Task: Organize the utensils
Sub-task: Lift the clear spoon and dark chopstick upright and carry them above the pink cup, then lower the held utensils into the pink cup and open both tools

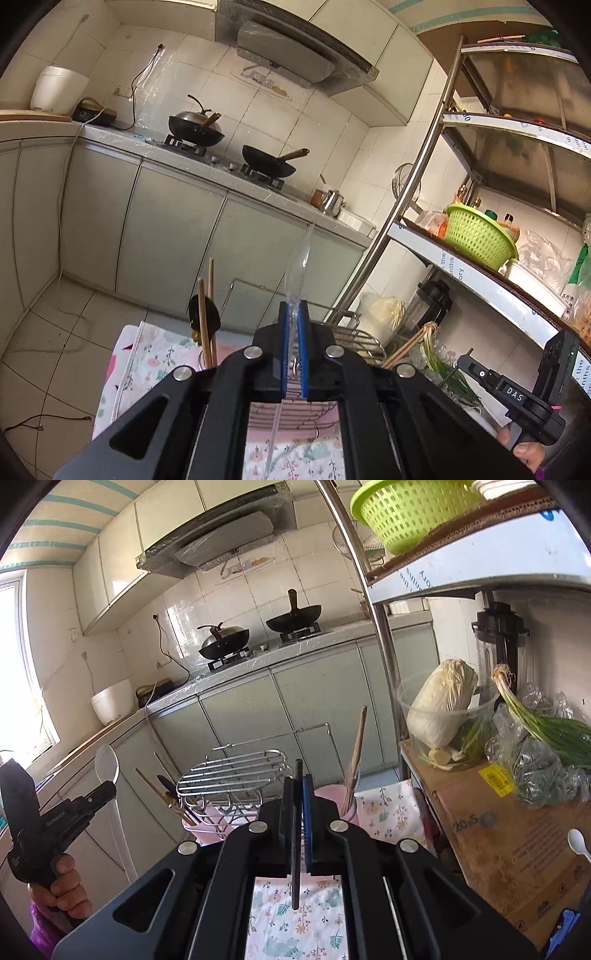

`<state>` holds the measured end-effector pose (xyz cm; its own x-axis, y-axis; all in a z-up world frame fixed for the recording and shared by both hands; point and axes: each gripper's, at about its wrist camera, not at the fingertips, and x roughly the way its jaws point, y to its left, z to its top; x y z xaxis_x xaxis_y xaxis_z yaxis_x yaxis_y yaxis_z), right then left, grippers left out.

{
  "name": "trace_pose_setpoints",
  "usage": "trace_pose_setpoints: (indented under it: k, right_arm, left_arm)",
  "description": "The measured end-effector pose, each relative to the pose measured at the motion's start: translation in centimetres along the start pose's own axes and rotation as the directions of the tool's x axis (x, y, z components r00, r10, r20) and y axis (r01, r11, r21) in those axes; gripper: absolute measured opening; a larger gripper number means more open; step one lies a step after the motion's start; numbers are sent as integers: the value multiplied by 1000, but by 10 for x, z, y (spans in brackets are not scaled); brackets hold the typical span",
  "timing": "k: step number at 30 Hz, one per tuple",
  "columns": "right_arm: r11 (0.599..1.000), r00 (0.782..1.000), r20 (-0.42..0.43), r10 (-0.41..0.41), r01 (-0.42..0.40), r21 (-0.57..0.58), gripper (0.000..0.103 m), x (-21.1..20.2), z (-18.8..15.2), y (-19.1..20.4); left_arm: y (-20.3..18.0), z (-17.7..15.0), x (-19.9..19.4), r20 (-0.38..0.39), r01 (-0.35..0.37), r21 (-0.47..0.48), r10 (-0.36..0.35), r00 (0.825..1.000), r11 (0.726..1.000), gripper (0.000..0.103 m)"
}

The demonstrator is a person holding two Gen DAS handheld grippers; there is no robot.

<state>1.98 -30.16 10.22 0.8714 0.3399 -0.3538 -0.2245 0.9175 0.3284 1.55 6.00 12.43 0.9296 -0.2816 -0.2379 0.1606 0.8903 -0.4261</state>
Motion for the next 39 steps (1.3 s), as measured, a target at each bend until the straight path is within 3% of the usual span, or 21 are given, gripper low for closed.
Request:
trace_pose_setpoints:
  k: [6, 14, 27, 39]
  right_arm:
    - [1000, 996, 90, -17, 19, -23, 5, -9, 22, 2]
    - [998, 982, 182, -42, 48, -31, 5, -6, 43, -4]
    - [995, 980, 187, -68, 81, -63, 5, 33, 46, -10]
    - [992, 991, 101, -88, 96, -81, 5, 63, 30, -9]
  left_arm:
    - [-8, 10, 22, 99, -46, 45, 41, 994, 998, 4]
    - [-16, 0, 55, 206, -138, 148, 105, 973, 979, 4]
    - [-3, -28, 102, 228, -209, 205, 161, 960, 956, 4]
    - [21, -55, 105, 177, -207, 172, 177, 968, 963, 4]
